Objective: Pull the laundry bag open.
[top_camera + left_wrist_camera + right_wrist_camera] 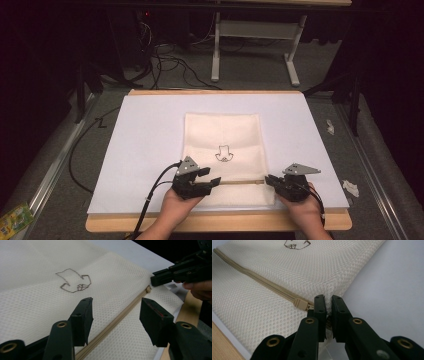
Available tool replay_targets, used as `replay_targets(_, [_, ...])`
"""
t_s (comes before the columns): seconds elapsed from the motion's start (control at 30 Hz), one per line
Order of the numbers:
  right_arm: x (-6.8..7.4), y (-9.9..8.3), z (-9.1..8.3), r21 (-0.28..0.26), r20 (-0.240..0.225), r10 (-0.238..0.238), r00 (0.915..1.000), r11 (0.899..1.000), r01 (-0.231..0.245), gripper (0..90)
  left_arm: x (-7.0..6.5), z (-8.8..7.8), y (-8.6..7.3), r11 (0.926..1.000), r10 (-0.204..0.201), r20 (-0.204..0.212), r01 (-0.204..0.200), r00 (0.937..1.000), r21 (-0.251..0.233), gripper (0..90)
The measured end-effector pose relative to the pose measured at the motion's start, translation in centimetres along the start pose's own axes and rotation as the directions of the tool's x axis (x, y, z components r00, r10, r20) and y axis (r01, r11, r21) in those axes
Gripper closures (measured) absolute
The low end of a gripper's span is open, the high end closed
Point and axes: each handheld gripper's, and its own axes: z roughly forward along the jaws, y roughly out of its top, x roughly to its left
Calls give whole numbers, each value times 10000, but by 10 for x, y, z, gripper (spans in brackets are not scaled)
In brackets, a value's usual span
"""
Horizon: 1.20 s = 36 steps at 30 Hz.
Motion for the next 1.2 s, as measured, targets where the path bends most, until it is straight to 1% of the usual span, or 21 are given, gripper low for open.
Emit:
replay_targets(0.07, [2, 2, -4, -164, 72, -238, 9997, 9996, 239, 849, -4, 8, 0, 10000, -81, 234, 82, 9997, -13, 470])
replay_targets(0.1, [2, 2, -4, -164, 72, -238, 9997, 9996, 239, 849, -7, 12, 0, 10000, -48, 337, 48, 9994, 8, 470])
replay_targets(0.13, [3, 4, -7, -331, 126, -283, 9995, 9990, 287, 849, -10, 17, 0, 10000, -17, 421, 16, 9991, 27, 487])
replay_targets(0.17, [3, 4, -7, -331, 126, -283, 9995, 9990, 287, 849, -13, 21, 0, 10000, 2, 499, -6, 9988, 75, 487])
replay_targets(0.2, [4, 4, -8, -400, 124, -261, 9996, 9988, 266, 849, -16, 25, 0, 9998, -35, 594, 24, 9982, 176, 494])
replay_targets(0.27, [5, 3, -11, -544, 144, -359, 9993, 9978, 367, 849, -23, 34, 2, 9995, -149, 839, 124, 9964, 303, 509])
replay_targets(0.37, [5, 3, -13, -625, 123, -405, 9991, 9972, 412, 849, -35, 48, 4, 9995, 82, 1003, -113, 9949, 308, 523])
replay_targets(0.43, [5, 4, -14, -697, 95, -376, 9992, 9968, 382, 849, -42, 59, 5, 9991, 146, 1098, -189, 9939, 377, 539])
replay_targets(0.5, [5, 5, -16, -817, 65, -303, 9995, 9962, 308, 849, -47, 70, 6, 9986, 98, 1154, -157, 9933, 498, 554])
replay_targets(0.53, [4, 6, -17, -925, 15, -203, 9998, 9955, 204, 849, -52, 80, 6, 9985, -71, 1231, 2, 9924, 556, 576])
replay_targets(0.57, [4, 6, -17, -925, 15, -203, 9998, 9955, 204, 849, -52, 80, 6, 9985, -71, 1231, 2, 9924, 556, 586])
replay_targets(0.63, [5, 6, -16, -934, -10, -233, 9997, 9954, 231, 849, -56, 89, 7, 9981, -90, 1347, 7, 9908, 611, 602])
replay_targets(0.7, [5, 6, -16, -950, -1, -288, 9996, 9951, 287, 849, -61, 97, 8, 9979, 9, 1319, -96, 9913, 647, 608])
replay_targets(0.73, [6, 7, -17, -979, 1, -346, 9994, 9946, 344, 849, -63, 100, 8, 9977, 19, 1255, -105, 9921, 675, 632])
replay_targets(0.77, [6, 7, -17, -979, 1, -346, 9994, 9946, 344, 849, -64, 103, 7, 9977, -18, 1202, -63, 9927, 669, 632])
replay_targets(0.83, [7, 7, -17, -1008, 9, -344, 9994, 9943, 343, 849, -66, 107, 6, 9979, -119, 1140, 45, 9934, 651, 664])
replay_targets(0.9, [8, 8, -17, -1012, 17, -409, 9992, 9940, 409, 849, -67, 109, 6, 9980, -89, 1083, 21, 9941, 627, 710])
replay_targets(1.0, [9, 8, -17, -1033, -5, -431, 9991, 9937, 428, 849, -67, 110, 7, 9990, -64, 869, 25, 9962, 444, 766])
replay_targets(1.07, [8, 7, -16, -985, -16, -440, 9990, 9942, 436, 849, -66, 111, 7, 9991, -107, 813, 74, 9966, 410, 803])
replay_targets(1.13, [8, 7, -16, -964, -22, -451, 9990, 9943, 447, 849, -65, 112, 6, 9990, -188, 814, 154, 9965, 417, 859])
replay_targets(1.2, [8, 6, -16, -956, 17, -436, 9990, 9945, 436, 848, -64, 112, 7, 9990, -253, 855, 219, 9960, 397, 864])
